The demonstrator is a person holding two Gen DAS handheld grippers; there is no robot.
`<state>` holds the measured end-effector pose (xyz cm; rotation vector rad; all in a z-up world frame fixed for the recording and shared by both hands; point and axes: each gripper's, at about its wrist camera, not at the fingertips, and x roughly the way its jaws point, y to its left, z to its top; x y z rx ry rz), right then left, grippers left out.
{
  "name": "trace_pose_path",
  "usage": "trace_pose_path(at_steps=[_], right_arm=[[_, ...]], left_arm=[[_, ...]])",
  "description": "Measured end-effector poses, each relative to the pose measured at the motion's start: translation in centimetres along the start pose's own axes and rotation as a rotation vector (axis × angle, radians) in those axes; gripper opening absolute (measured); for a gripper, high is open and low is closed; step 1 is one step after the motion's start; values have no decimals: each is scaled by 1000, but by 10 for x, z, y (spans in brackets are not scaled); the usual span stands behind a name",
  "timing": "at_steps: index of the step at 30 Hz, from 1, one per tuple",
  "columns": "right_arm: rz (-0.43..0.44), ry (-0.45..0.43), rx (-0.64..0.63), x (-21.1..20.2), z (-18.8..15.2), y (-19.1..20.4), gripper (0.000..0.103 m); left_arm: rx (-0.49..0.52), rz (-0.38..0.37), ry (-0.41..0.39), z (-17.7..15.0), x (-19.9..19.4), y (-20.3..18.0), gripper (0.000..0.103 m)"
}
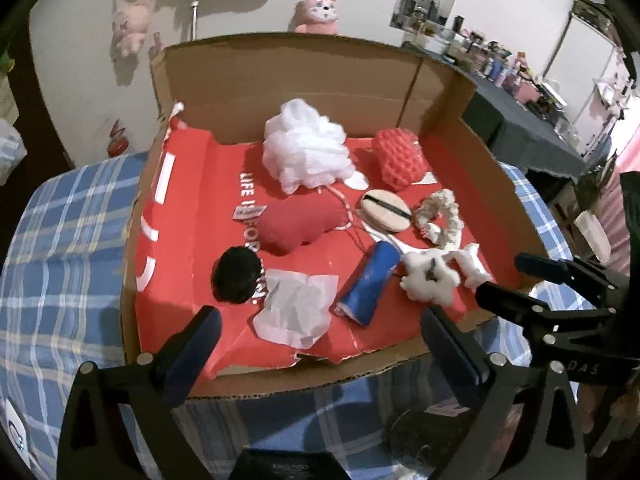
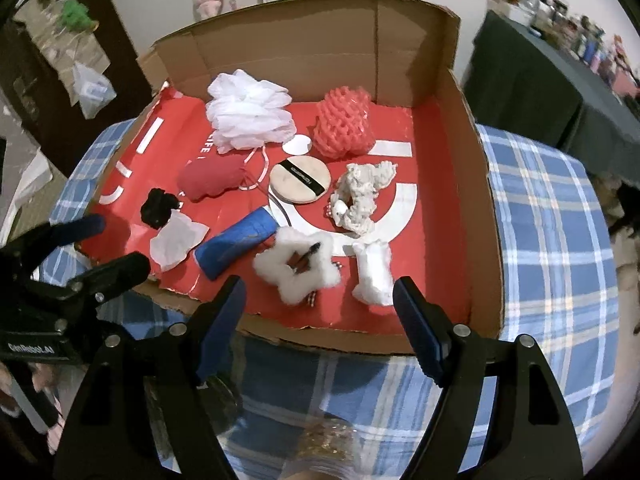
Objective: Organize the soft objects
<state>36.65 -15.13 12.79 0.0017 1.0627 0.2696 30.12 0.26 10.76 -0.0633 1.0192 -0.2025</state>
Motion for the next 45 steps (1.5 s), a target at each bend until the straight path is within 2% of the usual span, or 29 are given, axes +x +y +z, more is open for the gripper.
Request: trace_pose_path(at_steps=[6, 17, 26, 45], right_arm=[[-10, 9, 25, 9, -3, -1, 75], [-31, 21, 44, 21, -4, -6, 75], [-11, 39, 57, 25, -6, -9, 75], [-25, 20, 50, 24, -9, -11, 75]], left_arm=[[-10, 46, 11, -6, 10, 1, 102], [-26, 74, 22, -8, 21, 4, 102], [-21, 79, 18, -9, 25, 3, 101], [-28, 77, 18, -12, 25, 5, 101]])
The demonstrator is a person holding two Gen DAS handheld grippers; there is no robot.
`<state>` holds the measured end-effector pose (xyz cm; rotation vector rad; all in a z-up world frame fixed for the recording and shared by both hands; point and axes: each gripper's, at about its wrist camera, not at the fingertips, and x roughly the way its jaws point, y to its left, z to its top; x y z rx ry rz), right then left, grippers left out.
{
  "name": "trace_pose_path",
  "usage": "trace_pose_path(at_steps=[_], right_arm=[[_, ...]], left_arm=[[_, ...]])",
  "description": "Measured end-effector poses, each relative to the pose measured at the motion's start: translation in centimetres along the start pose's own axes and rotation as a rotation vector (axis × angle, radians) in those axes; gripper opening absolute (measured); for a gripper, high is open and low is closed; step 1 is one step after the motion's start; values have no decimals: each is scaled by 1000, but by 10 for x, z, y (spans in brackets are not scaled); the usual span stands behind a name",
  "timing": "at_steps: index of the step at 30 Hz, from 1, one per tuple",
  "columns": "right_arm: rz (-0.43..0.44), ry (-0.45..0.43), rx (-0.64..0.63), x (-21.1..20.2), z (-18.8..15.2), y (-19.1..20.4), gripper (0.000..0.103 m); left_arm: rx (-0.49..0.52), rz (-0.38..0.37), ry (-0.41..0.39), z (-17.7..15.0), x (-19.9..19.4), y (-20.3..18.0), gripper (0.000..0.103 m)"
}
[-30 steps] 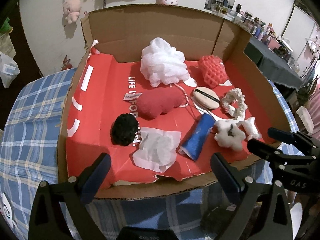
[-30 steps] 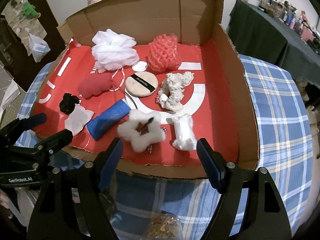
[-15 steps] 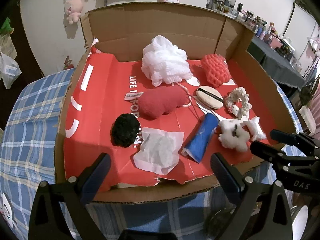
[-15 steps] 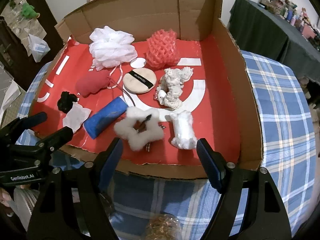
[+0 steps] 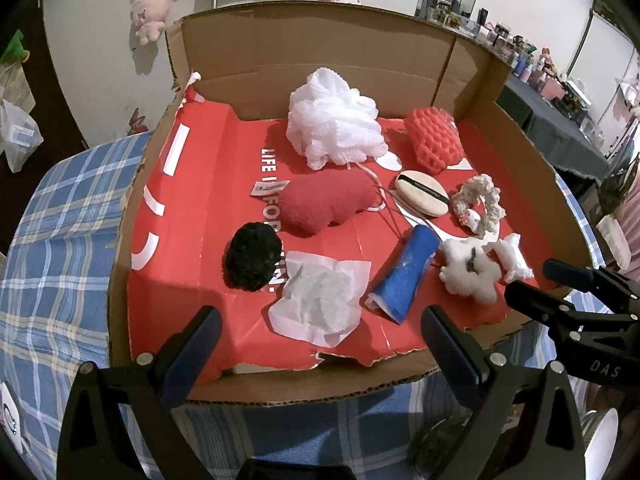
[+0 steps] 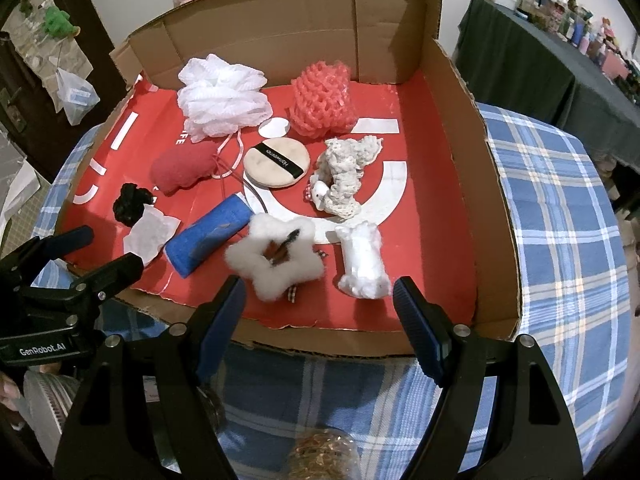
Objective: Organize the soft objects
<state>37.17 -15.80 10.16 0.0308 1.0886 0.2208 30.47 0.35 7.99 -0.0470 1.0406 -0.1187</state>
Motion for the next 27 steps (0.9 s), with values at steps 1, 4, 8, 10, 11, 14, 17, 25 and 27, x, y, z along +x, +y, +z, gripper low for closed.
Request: trace_pose_path(at_steps=[1, 4, 8, 10, 11, 14, 17, 25, 27], right_arm=[[0, 0, -2, 0, 0, 0, 75], [-7, 0, -11, 0, 0, 1, 75], [-11, -3, -13, 0, 0, 2, 75], [-12, -2, -14, 0, 0, 2, 75], [-12, -3, -14, 0, 0, 2, 75], [-13, -2, -14, 0, 0, 2, 75], [-12, -3, -15, -1, 0, 2, 75], [-11, -2, -15, 0, -1, 3, 75], [-10, -3, -15, 0, 0, 3, 75]], left_arm=[[-1, 0, 1, 0, 0, 0, 101], [0, 2, 2, 0, 0, 0, 101], [0, 2, 2, 0, 1, 0, 101], [-1, 1, 2, 0, 0, 0, 101], [-1, 2, 1, 0, 0, 0, 101], [-1, 5, 0, 0, 1, -1, 101], [-2, 6, 0, 0, 1, -1, 101], [-1, 5, 0, 0, 1, -1, 101], [-1, 7, -1, 0, 1, -2, 101]])
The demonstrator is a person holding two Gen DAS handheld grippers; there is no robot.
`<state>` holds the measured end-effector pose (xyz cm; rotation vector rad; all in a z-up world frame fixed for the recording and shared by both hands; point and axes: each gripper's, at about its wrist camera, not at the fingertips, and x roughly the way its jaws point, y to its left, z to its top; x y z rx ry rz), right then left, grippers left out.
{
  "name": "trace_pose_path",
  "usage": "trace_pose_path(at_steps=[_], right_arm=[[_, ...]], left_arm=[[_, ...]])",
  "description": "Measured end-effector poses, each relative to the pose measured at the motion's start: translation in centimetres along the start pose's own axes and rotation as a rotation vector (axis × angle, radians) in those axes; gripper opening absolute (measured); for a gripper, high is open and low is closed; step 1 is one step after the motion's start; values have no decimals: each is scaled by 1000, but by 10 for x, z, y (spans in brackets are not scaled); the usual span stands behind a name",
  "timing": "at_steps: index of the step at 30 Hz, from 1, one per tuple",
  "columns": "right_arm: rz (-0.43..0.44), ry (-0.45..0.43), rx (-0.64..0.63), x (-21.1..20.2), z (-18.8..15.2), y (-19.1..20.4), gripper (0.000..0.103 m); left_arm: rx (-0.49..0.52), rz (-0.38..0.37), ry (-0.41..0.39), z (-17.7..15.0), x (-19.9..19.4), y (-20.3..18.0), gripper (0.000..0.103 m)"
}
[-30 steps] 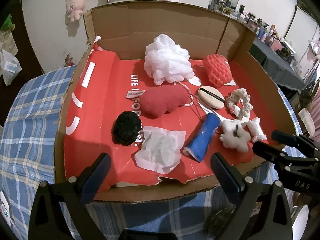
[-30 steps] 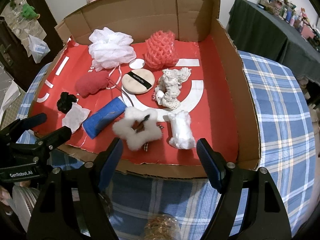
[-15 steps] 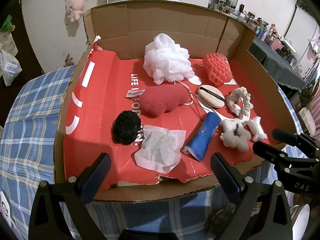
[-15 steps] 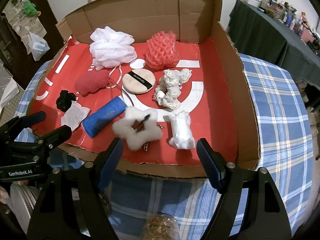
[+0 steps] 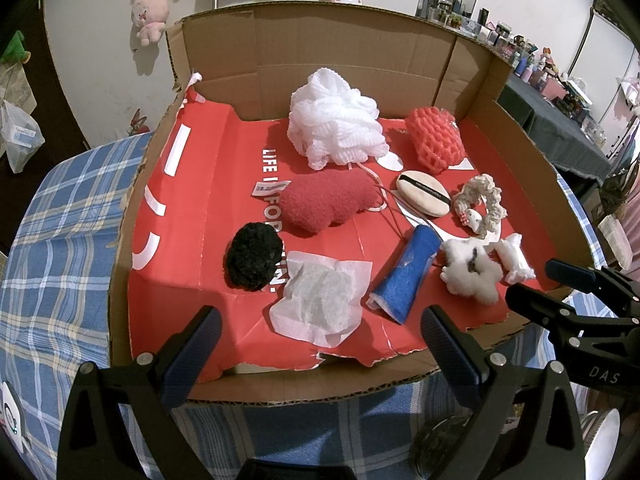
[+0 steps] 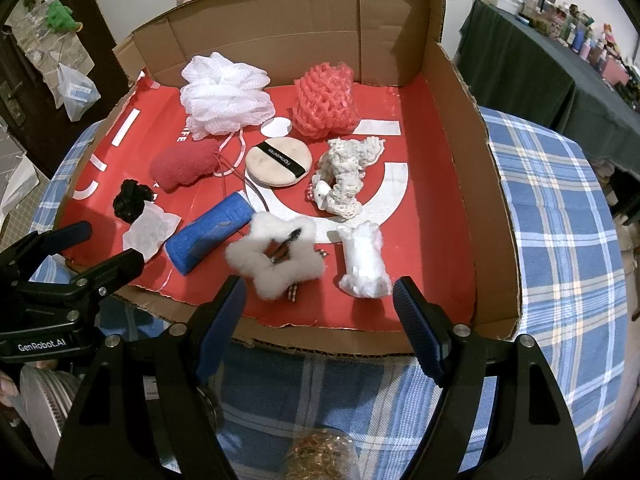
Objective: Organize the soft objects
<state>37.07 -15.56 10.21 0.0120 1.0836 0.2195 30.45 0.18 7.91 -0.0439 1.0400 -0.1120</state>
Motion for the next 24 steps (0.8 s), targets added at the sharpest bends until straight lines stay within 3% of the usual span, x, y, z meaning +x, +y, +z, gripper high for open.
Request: trace_pose_path(at_steps=[24], right_arm=[[2, -2, 0, -1, -1, -1, 75]], left_arm=[[3, 5, -1, 0, 0, -2, 101]])
